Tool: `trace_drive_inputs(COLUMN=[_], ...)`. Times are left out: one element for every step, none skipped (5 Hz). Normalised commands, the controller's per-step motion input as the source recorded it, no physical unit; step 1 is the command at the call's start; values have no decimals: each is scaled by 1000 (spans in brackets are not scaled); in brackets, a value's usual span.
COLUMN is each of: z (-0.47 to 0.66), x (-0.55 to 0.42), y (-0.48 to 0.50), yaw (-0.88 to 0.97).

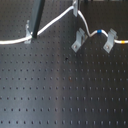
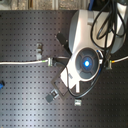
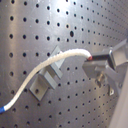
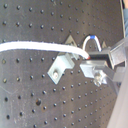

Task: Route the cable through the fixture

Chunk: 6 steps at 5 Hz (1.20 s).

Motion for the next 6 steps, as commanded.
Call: trace_drive_inputs(z=[1, 3, 1, 36, 71, 0], x=[47, 131, 53, -16, -412, 0], y=[-70, -265, -248, -14, -401, 0], yaw=[6, -129, -117, -51, -14, 77])
